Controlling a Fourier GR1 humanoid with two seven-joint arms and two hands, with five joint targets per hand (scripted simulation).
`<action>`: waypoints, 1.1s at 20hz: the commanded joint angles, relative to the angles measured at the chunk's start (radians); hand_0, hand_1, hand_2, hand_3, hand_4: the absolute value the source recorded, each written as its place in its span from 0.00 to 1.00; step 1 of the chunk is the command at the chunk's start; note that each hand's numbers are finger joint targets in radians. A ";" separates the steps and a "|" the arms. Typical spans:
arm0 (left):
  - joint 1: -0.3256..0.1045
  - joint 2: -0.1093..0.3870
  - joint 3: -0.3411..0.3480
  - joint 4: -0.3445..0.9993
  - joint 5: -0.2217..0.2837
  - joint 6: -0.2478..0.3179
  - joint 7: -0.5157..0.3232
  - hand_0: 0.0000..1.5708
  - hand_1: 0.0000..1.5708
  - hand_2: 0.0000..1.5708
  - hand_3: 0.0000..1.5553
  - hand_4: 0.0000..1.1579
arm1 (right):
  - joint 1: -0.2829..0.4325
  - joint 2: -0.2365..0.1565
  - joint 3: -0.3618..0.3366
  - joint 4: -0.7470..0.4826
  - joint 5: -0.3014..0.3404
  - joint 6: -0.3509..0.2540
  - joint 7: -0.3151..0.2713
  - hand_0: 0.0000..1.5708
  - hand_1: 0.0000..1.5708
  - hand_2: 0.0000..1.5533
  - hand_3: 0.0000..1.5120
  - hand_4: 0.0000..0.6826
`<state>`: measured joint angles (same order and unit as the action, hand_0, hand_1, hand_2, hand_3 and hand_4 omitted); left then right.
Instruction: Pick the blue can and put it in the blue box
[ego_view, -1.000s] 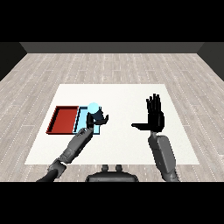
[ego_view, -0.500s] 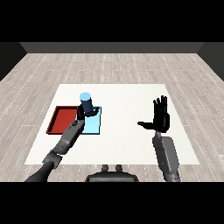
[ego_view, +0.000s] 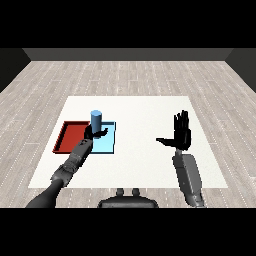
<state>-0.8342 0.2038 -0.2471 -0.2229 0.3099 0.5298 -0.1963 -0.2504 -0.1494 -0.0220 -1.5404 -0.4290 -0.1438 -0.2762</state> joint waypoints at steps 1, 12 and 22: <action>-0.025 -0.050 -0.023 0.150 -0.042 0.058 0.086 0.86 0.86 0.81 0.76 0.81 | -0.015 -0.006 -0.022 0.050 -0.005 0.010 -0.009 0.00 0.00 0.00 0.00 0.00; 0.023 0.009 -0.004 0.211 -0.055 -0.144 0.071 0.00 0.00 0.15 0.18 0.58 | -0.005 0.006 -0.006 0.014 -0.010 0.038 0.000 0.00 0.00 0.00 0.00 0.00; 0.013 -0.049 0.041 0.135 -0.039 0.179 -0.051 0.00 0.00 0.00 0.00 0.00 | -0.018 0.004 -0.045 0.066 -0.050 0.113 -0.060 0.00 0.00 0.00 0.00 0.00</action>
<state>-0.8232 0.1590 -0.2476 -0.0588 0.2414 0.6211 -0.1807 -0.2778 -0.1383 -0.0503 -1.4751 -0.4569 -0.0643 -0.3209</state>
